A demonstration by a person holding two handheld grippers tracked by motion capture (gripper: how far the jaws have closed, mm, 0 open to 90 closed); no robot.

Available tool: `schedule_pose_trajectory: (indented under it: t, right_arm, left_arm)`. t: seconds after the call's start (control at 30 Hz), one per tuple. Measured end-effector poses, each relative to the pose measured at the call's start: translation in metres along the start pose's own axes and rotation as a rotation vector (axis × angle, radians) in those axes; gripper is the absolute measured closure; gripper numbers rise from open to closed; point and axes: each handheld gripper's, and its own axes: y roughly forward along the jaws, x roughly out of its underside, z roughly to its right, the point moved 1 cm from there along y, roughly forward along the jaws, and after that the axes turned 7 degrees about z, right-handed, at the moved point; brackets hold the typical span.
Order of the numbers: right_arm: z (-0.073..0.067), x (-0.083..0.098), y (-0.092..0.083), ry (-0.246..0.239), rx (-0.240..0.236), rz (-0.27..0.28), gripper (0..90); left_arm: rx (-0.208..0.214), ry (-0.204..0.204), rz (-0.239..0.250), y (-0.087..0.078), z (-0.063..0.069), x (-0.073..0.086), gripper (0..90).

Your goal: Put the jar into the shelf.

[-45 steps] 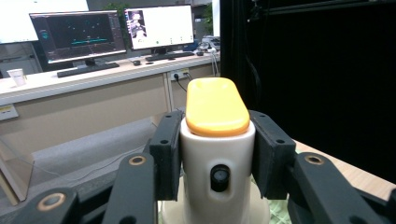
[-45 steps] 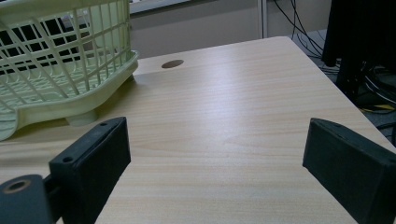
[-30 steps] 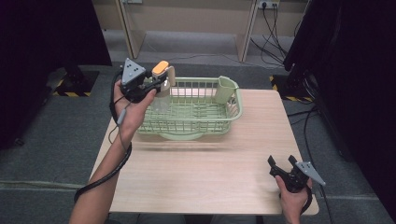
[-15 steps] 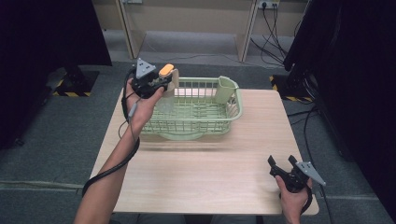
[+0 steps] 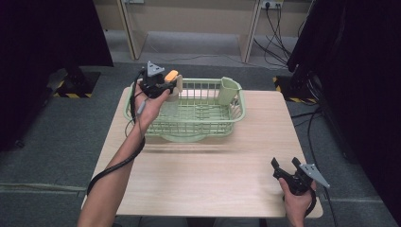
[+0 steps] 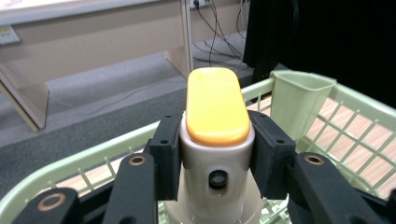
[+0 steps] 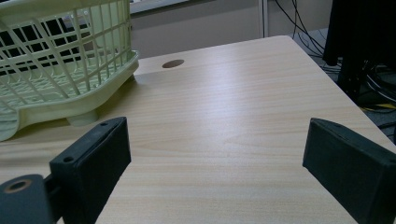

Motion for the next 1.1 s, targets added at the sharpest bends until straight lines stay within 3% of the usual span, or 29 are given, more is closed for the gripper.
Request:
schedule_pose_trajectory:
  t: [0.57,1.1]
  right_arm:
    - [0.0,0.0,0.0,0.001,0.0,0.0,7.8]
    - [0.0,0.0,0.0,-0.001,-0.001,0.001,7.8]
  left_arm:
    - [-0.014,-0.001,-0.164,0.024,-0.007,0.017,57.8]
    - [-0.026,-0.023,-0.242,0.036,-0.015,0.029,57.8]
